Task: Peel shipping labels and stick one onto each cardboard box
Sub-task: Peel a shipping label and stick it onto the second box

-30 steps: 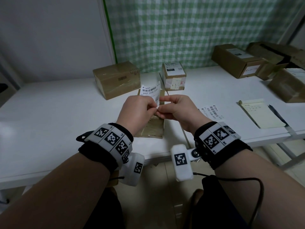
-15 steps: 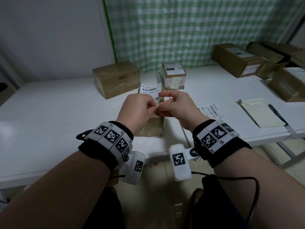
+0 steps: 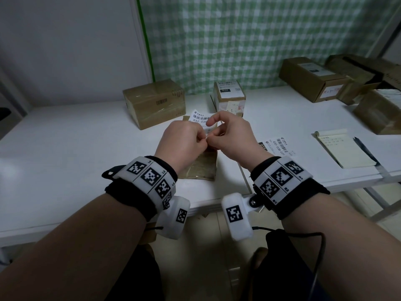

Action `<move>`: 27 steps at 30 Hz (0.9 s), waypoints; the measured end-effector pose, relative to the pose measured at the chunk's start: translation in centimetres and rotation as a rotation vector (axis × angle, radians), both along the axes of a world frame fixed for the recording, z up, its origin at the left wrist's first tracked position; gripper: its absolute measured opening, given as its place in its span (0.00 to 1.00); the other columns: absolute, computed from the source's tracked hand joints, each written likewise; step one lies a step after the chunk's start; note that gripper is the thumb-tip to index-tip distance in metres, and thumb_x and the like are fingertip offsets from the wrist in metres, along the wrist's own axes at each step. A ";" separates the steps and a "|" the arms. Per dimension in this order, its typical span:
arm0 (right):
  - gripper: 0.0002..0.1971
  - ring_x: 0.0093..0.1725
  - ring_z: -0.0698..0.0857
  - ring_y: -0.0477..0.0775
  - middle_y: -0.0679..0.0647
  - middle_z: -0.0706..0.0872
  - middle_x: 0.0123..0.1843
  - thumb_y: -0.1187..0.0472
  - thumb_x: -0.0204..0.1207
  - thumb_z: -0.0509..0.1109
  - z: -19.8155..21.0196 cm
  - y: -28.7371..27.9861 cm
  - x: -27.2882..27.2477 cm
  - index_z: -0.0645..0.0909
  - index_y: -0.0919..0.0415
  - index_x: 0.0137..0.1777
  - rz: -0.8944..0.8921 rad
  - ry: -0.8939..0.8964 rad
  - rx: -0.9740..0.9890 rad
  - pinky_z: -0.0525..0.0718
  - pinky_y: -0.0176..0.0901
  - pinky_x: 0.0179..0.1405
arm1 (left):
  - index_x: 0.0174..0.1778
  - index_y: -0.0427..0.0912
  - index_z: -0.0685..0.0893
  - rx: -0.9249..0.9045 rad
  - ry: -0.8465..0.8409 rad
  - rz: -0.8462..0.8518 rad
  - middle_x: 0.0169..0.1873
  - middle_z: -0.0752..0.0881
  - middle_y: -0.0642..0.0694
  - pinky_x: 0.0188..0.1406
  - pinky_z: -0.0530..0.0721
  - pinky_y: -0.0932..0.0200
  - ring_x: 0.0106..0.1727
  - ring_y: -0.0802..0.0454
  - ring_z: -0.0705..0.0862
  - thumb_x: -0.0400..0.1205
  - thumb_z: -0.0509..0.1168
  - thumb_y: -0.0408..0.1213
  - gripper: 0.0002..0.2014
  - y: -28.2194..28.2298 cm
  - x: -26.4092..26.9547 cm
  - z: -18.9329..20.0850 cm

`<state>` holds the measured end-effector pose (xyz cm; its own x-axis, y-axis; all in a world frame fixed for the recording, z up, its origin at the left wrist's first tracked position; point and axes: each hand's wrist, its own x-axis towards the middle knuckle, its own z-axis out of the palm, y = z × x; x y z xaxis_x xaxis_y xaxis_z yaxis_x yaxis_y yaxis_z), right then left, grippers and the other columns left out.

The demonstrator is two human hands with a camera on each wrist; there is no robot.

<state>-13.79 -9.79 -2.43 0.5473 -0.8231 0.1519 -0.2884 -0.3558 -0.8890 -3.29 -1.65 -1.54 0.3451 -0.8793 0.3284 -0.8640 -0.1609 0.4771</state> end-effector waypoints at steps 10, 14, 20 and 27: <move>0.14 0.32 0.82 0.55 0.50 0.83 0.32 0.72 0.65 0.67 -0.1 0.2 0.0 0.75 0.50 0.39 0.058 -0.064 -0.005 0.86 0.53 0.44 | 0.35 0.41 0.90 -0.038 0.251 0.023 0.27 0.85 0.50 0.30 0.73 0.73 0.30 0.59 0.80 0.73 0.70 0.33 0.04 -0.1 0.6 -0.2; 0.12 0.33 0.78 0.55 0.52 0.82 0.31 0.69 0.61 0.68 -0.1 0.1 0.1 0.75 0.51 0.39 0.089 -0.178 0.127 0.80 0.53 0.39 | 0.30 0.46 0.88 -0.097 0.473 0.025 0.29 0.89 0.45 0.36 0.81 0.62 0.32 0.53 0.84 0.72 0.71 0.32 0.07 -0.2 1.0 -0.4; 0.08 0.30 0.78 0.51 0.57 0.79 0.34 0.65 0.75 0.71 0.5 -0.3 -0.4 0.74 0.57 0.38 0.145 -0.264 0.386 0.85 0.43 0.34 | 0.33 0.40 0.87 -0.154 0.841 0.005 0.30 0.86 0.38 0.45 0.86 0.48 0.37 0.43 0.83 0.77 0.67 0.27 0.08 -0.1 1.2 0.0; 0.09 0.30 0.78 0.50 0.54 0.77 0.29 0.59 0.79 0.68 0.2 0.0 0.2 0.76 0.65 0.41 0.137 -0.188 0.263 0.83 0.40 0.32 | 0.36 0.42 0.85 -0.170 0.865 -0.050 0.30 0.84 0.40 0.42 0.84 0.53 0.35 0.44 0.80 0.80 0.66 0.27 0.09 -0.3 0.9 -0.2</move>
<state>-13.62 -9.80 -2.28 0.6376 -0.7685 0.0535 -0.0762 -0.1319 -0.9883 -2.35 -1.94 -1.72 0.4959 -0.8629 0.0977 -0.1936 -0.0001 0.9811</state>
